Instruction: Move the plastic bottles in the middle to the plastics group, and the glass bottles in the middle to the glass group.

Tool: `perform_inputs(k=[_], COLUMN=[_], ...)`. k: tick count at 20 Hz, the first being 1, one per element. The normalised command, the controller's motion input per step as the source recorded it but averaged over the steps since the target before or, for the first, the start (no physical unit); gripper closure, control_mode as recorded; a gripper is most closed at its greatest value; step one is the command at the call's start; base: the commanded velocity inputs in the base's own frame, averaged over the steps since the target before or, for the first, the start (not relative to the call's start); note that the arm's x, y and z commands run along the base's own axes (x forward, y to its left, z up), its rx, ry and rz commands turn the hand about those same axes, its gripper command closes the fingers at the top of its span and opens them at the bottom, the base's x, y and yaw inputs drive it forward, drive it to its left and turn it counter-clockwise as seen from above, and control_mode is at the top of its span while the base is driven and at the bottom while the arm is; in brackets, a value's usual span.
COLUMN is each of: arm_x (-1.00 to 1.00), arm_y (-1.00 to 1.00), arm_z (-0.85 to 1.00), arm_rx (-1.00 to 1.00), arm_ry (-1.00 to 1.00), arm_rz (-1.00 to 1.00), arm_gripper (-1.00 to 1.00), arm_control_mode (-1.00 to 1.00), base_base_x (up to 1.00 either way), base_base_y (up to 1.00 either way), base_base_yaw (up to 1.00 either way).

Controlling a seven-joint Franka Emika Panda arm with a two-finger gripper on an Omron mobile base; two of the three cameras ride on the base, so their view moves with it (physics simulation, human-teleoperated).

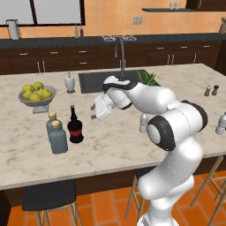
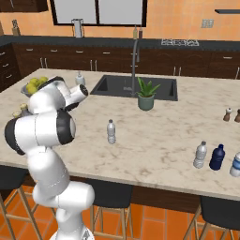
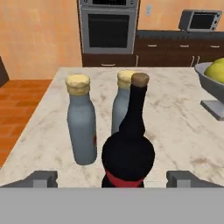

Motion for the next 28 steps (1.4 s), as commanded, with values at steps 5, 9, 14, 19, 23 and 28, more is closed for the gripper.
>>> perform_inputs(k=[5,9,14,19,23,28], arm_x=[-0.27,-0.15,0.01,0.04,-0.12,-0.44], arm_y=[-0.94,-1.00,-1.00,-1.00,-0.73,-0.05], arm_z=[0.67,0.47,0.04,0.00,-0.04,0.04], arm_rx=[0.00,0.00,-0.02,-0.10,-0.34,-0.42], arm_ry=[0.19,0.42,0.66,0.56,0.16,0.00], arm_rz=[-0.28,-0.33,-0.29,-0.26,-0.16,-0.03], arm_gripper=[-1.00,-1.00,-1.00,-1.00,-1.00,-1.00], arm_control_mode=[-1.00,-1.00,-1.00,-1.00,-1.00,-1.00], base_base_x=[0.00,0.00,0.00,0.00,0.00,0.00], base_base_y=[0.00,0.00,0.00,0.00,0.00,0.00], base_base_yaw=[0.00,0.00,0.00,0.00,0.00,0.00])
